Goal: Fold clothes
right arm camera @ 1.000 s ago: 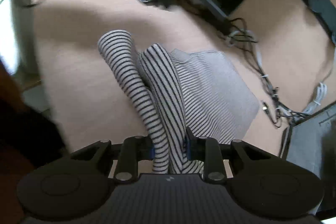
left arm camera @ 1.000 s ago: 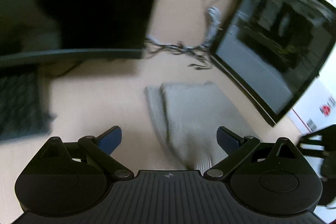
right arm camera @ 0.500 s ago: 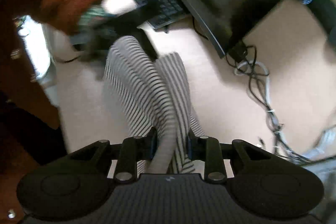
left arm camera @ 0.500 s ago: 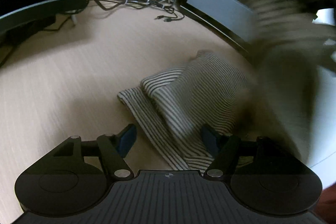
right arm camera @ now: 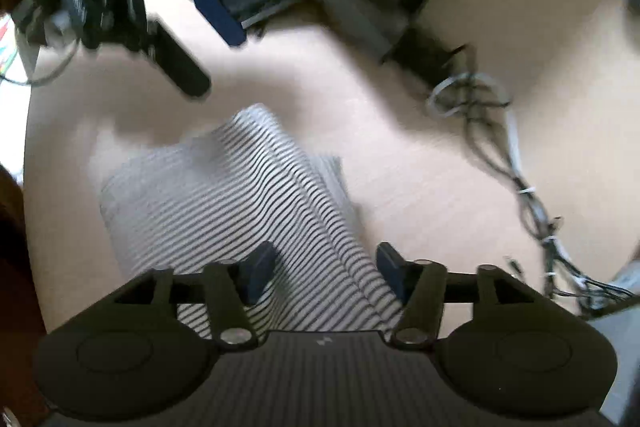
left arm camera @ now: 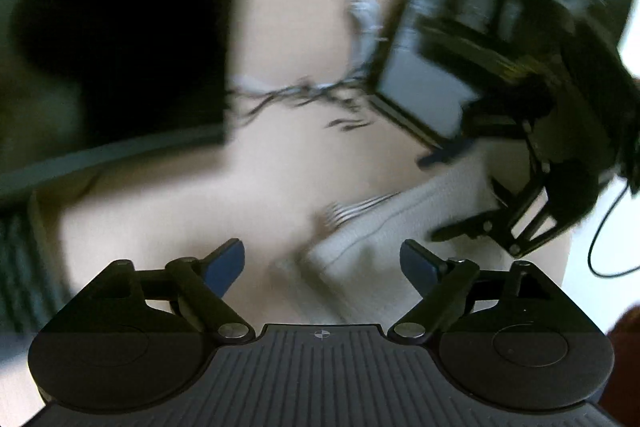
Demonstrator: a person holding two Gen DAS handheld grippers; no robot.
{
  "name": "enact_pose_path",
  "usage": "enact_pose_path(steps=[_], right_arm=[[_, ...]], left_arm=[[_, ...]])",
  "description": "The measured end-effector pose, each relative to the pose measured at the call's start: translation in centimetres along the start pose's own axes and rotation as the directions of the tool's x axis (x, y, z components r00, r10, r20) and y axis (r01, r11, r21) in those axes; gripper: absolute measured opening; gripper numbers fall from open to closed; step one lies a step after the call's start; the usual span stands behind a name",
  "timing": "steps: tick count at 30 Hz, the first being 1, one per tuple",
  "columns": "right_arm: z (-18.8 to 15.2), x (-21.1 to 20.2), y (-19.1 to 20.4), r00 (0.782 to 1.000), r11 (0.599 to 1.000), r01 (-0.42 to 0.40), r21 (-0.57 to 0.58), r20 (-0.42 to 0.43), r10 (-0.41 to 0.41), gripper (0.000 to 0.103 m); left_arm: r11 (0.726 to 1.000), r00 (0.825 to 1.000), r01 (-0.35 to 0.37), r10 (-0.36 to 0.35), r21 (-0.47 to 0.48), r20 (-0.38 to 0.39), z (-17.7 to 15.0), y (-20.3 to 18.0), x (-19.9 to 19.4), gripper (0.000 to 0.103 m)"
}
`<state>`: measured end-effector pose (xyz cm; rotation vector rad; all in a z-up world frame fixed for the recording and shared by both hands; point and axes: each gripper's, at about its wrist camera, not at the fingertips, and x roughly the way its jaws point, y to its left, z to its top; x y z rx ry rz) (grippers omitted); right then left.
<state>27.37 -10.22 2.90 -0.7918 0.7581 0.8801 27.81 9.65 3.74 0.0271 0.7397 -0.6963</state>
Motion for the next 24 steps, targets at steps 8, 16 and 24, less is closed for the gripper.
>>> enact_pose_path(steps=[8, 16, 24], right_arm=[[-3.2, -4.4, -2.1, 0.984, 0.934, 0.108, 0.339, 0.099, -0.15, 0.083], [-9.7, 0.4, -4.9, 0.987, 0.629, 0.028, 0.777, 0.08, -0.143, 0.04], [-9.5, 1.8, -5.0, 0.986, 0.638, -0.083, 0.766, 0.158, -0.062, 0.03]], left_arm=[[0.947, 0.987, 0.145, -0.116, 0.288, -0.112, 3.7, -4.6, 6.1, 0.095], [0.932, 0.939, 0.262, -0.186, 0.251, -0.288, 3.4, -3.3, 11.0, 0.084], [0.926, 0.905, 0.349, -0.294, 0.144, -0.307, -1.0, -3.7, 6.8, 0.084]])
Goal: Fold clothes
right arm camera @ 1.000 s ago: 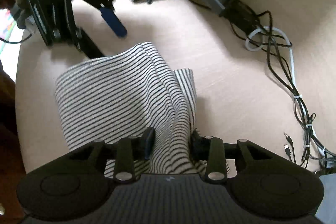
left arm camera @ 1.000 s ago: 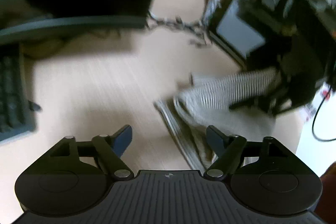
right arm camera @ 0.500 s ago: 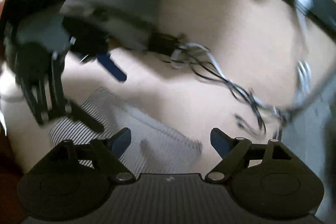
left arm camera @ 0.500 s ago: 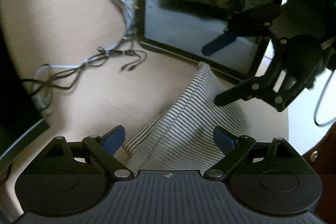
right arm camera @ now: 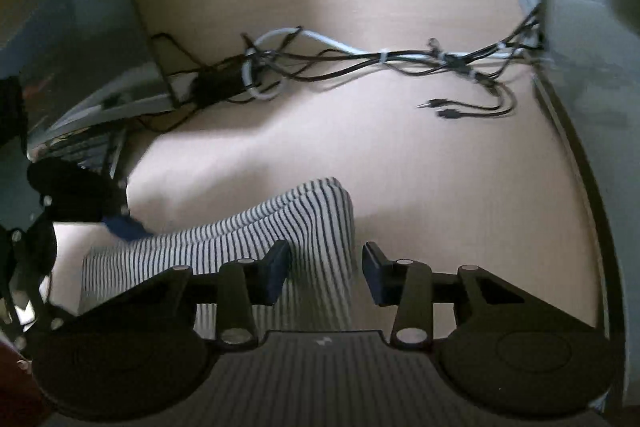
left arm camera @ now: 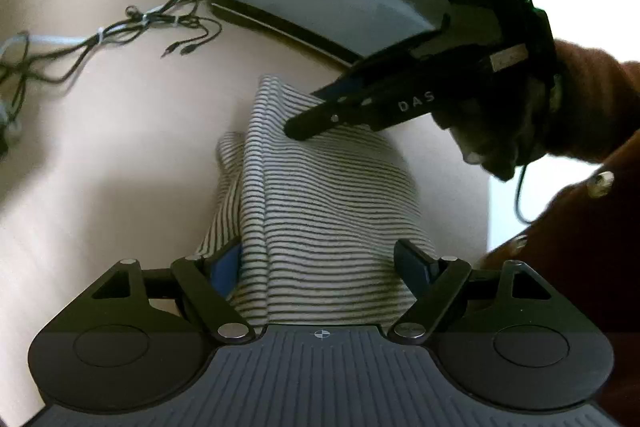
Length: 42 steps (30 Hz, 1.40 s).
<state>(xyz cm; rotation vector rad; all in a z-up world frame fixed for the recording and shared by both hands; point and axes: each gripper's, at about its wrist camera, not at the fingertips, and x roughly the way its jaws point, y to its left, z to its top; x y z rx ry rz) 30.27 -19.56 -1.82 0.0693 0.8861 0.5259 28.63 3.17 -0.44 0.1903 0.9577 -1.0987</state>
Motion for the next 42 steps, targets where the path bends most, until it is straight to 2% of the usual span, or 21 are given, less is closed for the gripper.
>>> enact_pose_path(steps=[1, 2, 4, 6, 8, 10, 13, 15, 18, 20, 22, 24, 26, 29, 33, 34, 36, 38, 42], right_arm=[[0.1, -0.6, 0.4, 1.0, 1.0, -0.016, -0.025, 0.003, 0.016, 0.02], [0.2, -1.1, 0.9, 0.999, 0.998, -0.033, -0.049, 0.006, 0.033, 0.017], [0.4, -2.4, 1.7, 0.998, 0.993, -0.061, -0.098, 0.013, 0.062, 0.014], [0.4, -3.8, 2.1, 0.997, 0.989, -0.078, -0.127, 0.014, 0.081, 0.014], [0.5, -3.8, 2.1, 0.997, 0.987, -0.081, -0.142, -0.005, 0.081, 0.014], [0.6, -2.7, 1.9, 0.998, 0.987, -0.061, -0.148, -0.033, 0.056, 0.014], [1.0, -0.8, 1.2, 0.997, 0.994, -0.054, -0.096, -0.053, 0.049, 0.022], [1.2, 0.1, 0.8, 0.997, 0.996, -0.059, -0.06, -0.047, 0.056, 0.026], [1.4, 0.0, 1.2, 0.996, 0.995, -0.089, -0.045, -0.016, 0.088, 0.02], [1.8, -0.8, 1.9, 0.992, 0.99, -0.128, -0.052, 0.017, 0.129, 0.017], [2.3, -0.6, 2.9, 0.988, 0.985, -0.148, -0.091, 0.028, 0.151, 0.017], [2.8, 0.3, 4.0, 0.986, 0.978, -0.157, -0.14, 0.024, 0.162, 0.017], [2.6, 3.1, 5.0, 0.99, 0.971, -0.142, -0.19, -0.014, 0.142, 0.017], [2.3, 6.5, 6.6, 0.994, 0.954, -0.11, -0.278, -0.057, 0.098, 0.017], [2.6, 7.2, 9.1, 0.997, 0.929, -0.063, -0.364, -0.058, 0.045, 0.021], [2.6, 6.8, 9.4, 0.998, 0.926, -0.043, -0.375, -0.049, 0.027, 0.023], [2.7, 5.3, 8.9, 0.999, 0.944, -0.039, -0.328, -0.026, 0.033, 0.031], [2.8, 3.3, 7.9, 0.998, 0.969, -0.055, -0.239, 0.004, 0.057, 0.067], [1.5, -0.8, 4.3, 0.997, 0.998, -0.069, -0.013, 0.014, 0.07, 0.082]], left_arm=[[1.0, 1.0, -0.005, 0.006, -0.026, 0.023, -0.2, -0.1, -0.5, 0.084], [0.999, 0.999, -0.01, 0.013, -0.052, 0.045, -0.5, -0.3, -1.0, 0.085], [0.993, 0.993, -0.061, 0.07, -0.096, 0.097, -0.8, -0.4, -2.2, 0.094], [0.985, 0.982, -0.137, 0.149, -0.106, 0.112, -1.2, -0.4, -2.5, 0.095], [0.977, 0.98, -0.157, 0.172, -0.145, 0.103, -1.3, 0.2, -1.7, 0.095], [0.974, 0.981, -0.151, 0.168, -0.167, 0.093, -1.2, 0.9, -0.4, 0.095], [0.976, 0.982, -0.162, 0.174, -0.145, 0.073, -1.3, 0.8, 1.1, 0.094], [0.979, 0.984, -0.153, 0.164, -0.135, 0.069, -1.2, 0.5, 1.5, 0.088], [0.989, 0.991, -0.095, 0.105, -0.114, 0.088, -1.4, -0.6, 0.0, 0.073], [0.994, 0.994, -0.024, 0.035, -0.103, 0.103, -1.9, -1.4, -1.3, 0.072], [0.997, 0.996, 0.006, 0.002, -0.083, 0.094, -2.8, -2.0, -1.7, 0.072], [0.994, 0.998, -0.029, 0.034, -0.109, 0.044, -3.9, -1.7, -0.8, 0.072], [0.986, 0.997, -0.073, 0.074, -0.147, -0.001, -4.8, -1.1, 0.2, 0.072], [0.976, 0.995, -0.093, 0.096, -0.198, 0.009, -5.2, -0.8, 0.1, 0.075], [0.967, 0.988, -0.137, 0.149, -0.217, 0.04, -5.2, -1.0, -0.7, 0.083], [0.962, 0.986, -0.139, 0.156, -0.235, 0.056, -5.2, -1.0, -1.0, 0.085], [0.947, 0.979, -0.148, 0.18, -0.284, 0.09, -5.0, -0.6, -1.8, 0.097], [0.935, 0.976, -0.149, 0.191, -0.322, 0.102, -4.5, 0.0, -2.0, 0.097], [0.91, 0.985, -0.114, 0.156, -0.398, 0.073, -4.2, 1.0, -0.4, 0.098]])
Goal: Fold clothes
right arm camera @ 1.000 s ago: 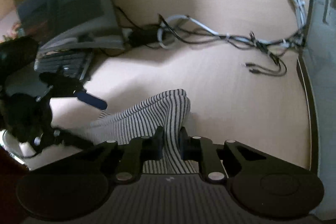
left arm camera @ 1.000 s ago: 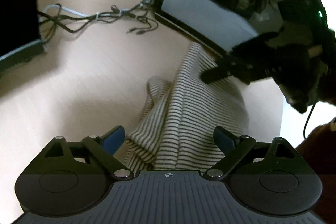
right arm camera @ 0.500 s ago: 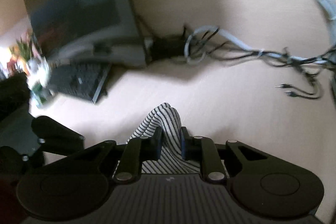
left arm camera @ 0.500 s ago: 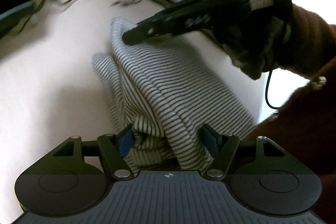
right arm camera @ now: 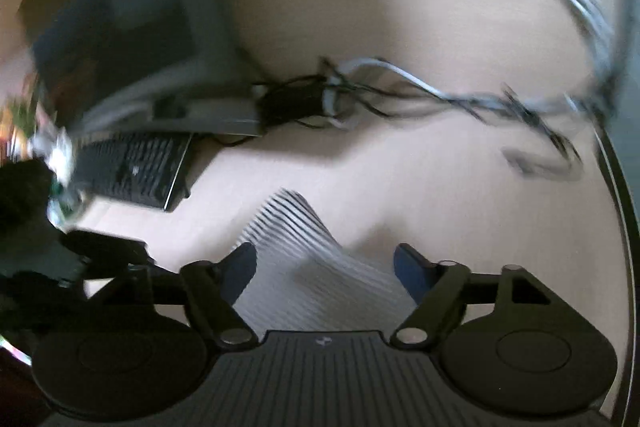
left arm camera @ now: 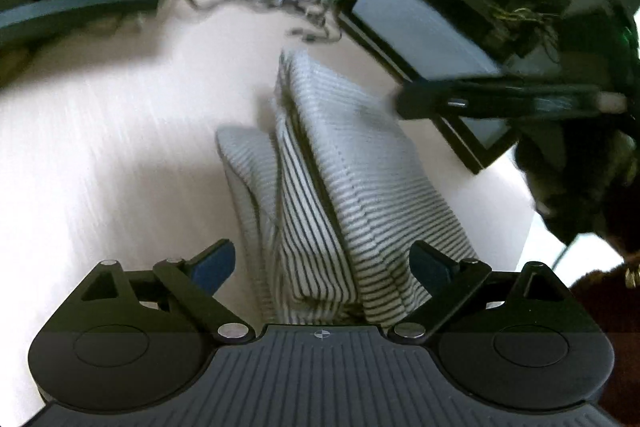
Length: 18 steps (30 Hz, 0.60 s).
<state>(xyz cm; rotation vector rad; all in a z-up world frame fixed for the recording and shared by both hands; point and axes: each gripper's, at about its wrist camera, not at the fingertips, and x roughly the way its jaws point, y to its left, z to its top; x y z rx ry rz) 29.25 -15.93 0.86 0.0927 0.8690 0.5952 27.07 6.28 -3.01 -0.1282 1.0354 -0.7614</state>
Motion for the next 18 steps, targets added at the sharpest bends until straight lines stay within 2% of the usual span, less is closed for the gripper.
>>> enact_pose_path(steps=[2, 6, 9, 10, 12, 15, 18], right_arm=[[-1.2, -0.8, -1.6, 0.999, 0.994, 0.011, 0.104, -0.033, -0.008, 0.089], [-4.6, 0.1, -4.3, 0.991, 0.957, 0.018, 0.288, -0.131, 0.021, 0.089], [-5.9, 1.6, -5.2, 0.985, 0.923, -0.04, 0.382, -0.142, 0.101, 0.084], [-5.6, 2.0, -5.1, 0.984, 0.926, -0.051, 0.375, -0.138, 0.11, 0.079], [-3.9, 2.8, -4.6, 0.989, 0.95, -0.029, 0.312, -0.128, 0.073, 0.079], [-0.2, 4.0, -4.1, 0.997, 0.982, 0.052, 0.181, -0.064, -0.041, 0.079], [3.8, 5.1, -3.7, 0.983, 0.983, 0.182, 0.035, 0.002, -0.182, 0.078]], left_arm=[[1.0, 0.999, 0.019, -0.019, -0.021, -0.035, -0.1, 0.1, 1.2, 0.098], [0.997, 0.996, 0.065, -0.067, -0.042, -0.06, -0.5, -0.2, 2.7, 0.098], [0.996, 0.996, 0.077, -0.079, -0.044, -0.049, -0.2, -0.5, 3.1, 0.097], [0.995, 0.996, 0.082, -0.084, -0.055, -0.042, 0.2, -0.4, 3.5, 0.097], [0.995, 0.997, 0.074, -0.074, -0.07, -0.007, 1.4, -0.2, 4.2, 0.097], [0.993, 0.997, 0.065, -0.06, -0.101, 0.053, 3.3, 0.1, 5.6, 0.095], [0.993, 0.995, 0.077, -0.072, -0.084, 0.065, 4.0, -0.5, 6.0, 0.093]])
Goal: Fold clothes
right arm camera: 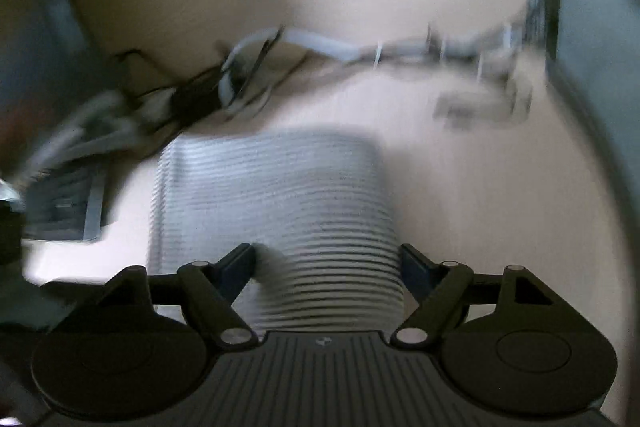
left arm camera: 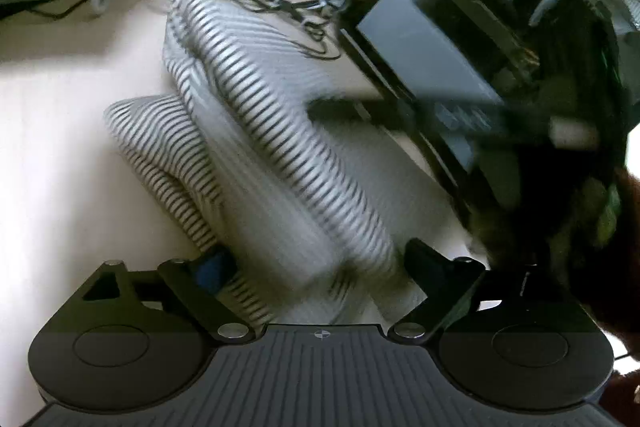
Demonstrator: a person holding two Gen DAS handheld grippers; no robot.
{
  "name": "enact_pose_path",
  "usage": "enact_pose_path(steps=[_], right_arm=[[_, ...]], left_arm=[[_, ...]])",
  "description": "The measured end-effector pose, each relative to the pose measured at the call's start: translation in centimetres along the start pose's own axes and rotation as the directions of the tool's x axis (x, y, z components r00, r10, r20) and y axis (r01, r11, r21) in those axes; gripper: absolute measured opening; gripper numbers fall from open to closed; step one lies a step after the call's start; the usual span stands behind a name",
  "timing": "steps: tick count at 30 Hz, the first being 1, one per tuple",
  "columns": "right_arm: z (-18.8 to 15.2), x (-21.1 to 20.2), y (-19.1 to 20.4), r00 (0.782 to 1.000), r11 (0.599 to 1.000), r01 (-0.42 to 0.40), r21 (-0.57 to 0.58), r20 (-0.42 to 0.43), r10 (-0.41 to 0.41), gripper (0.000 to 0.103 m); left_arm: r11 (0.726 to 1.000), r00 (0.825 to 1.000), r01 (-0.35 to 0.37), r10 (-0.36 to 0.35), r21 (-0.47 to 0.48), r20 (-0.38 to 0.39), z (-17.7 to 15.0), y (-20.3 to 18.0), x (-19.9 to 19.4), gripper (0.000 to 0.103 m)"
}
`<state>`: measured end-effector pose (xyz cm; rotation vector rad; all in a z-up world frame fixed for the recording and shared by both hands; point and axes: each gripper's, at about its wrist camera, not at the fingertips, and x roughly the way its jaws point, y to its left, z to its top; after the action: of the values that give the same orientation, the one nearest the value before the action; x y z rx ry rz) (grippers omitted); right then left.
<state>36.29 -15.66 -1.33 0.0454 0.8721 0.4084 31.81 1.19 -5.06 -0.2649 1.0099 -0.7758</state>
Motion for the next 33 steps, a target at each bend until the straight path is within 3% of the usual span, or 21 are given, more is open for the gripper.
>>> enact_pose_path(steps=[3, 6, 12, 15, 17, 22, 24, 25, 26, 29, 31, 33], right_arm=[[2.2, -0.9, 1.0, 0.998, 0.993, 0.046, -0.106, 0.056, -0.04, 0.079], [1.6, -2.9, 2.3, 0.992, 0.978, 0.06, -0.202, 0.125, -0.035, 0.081], [-4.0, -5.5, 6.9, 0.988, 0.932, 0.03, -0.362, 0.149, 0.026, 0.081], [-7.1, -4.3, 9.4, 0.995, 0.869, 0.043, -0.493, 0.099, 0.007, 0.083], [-8.3, -3.5, 10.2, 0.995, 0.827, 0.083, -0.556, 0.095, -0.036, 0.083], [-8.7, -5.6, 8.4, 0.994, 0.829, 0.102, -0.551, 0.093, -0.06, 0.083], [-9.6, -6.2, 7.7, 0.991, 0.807, 0.128, -0.577, 0.096, -0.088, 0.08], [-10.0, -6.4, 7.5, 0.99, 0.798, 0.14, -0.587, 0.098, -0.102, 0.063], [-10.0, -6.6, 7.1, 0.99, 0.808, 0.14, -0.572, 0.092, -0.106, 0.036], [-8.7, -7.9, 5.7, 0.993, 0.886, 0.108, -0.451, 0.094, -0.073, 0.013], [-7.4, -8.8, 5.2, 0.992, 0.917, 0.088, -0.388, 0.119, -0.044, 0.012], [-5.4, -10.0, 4.7, 0.99, 0.957, 0.001, -0.291, 0.137, 0.041, 0.011]], left_arm=[[0.999, 1.0, -0.019, 0.019, 0.031, 0.02, -0.4, -0.3, -1.0, 0.095], [0.998, 0.996, -0.067, 0.067, 0.0, 0.054, -1.3, 0.8, -3.1, 0.095], [0.978, 0.977, -0.134, 0.158, -0.16, 0.146, -1.7, 4.2, -6.8, 0.095], [0.965, 0.972, -0.142, 0.178, -0.222, 0.154, -1.3, 5.5, -7.5, 0.093], [0.967, 0.968, -0.154, 0.188, -0.201, 0.168, -0.6, 5.0, -7.8, 0.091], [0.992, 0.974, -0.084, 0.102, -0.093, 0.201, 1.1, 2.8, -8.1, 0.076], [0.996, 0.982, -0.069, 0.078, -0.056, 0.174, 1.5, 2.1, -6.9, 0.06], [0.997, 0.985, -0.065, 0.071, -0.039, 0.155, 1.5, 1.8, -6.1, 0.056], [0.998, 0.989, -0.062, 0.065, -0.03, 0.132, 1.4, 1.6, -5.4, 0.05], [0.999, 0.996, -0.039, 0.04, -0.016, 0.08, 0.8, 1.5, -3.6, 0.037], [1.0, 0.998, -0.016, 0.018, -0.02, 0.068, 0.5, 1.5, -3.2, 0.032], [1.0, 0.998, 0.008, -0.007, -0.014, 0.06, 0.1, 1.4, -2.9, 0.032]])
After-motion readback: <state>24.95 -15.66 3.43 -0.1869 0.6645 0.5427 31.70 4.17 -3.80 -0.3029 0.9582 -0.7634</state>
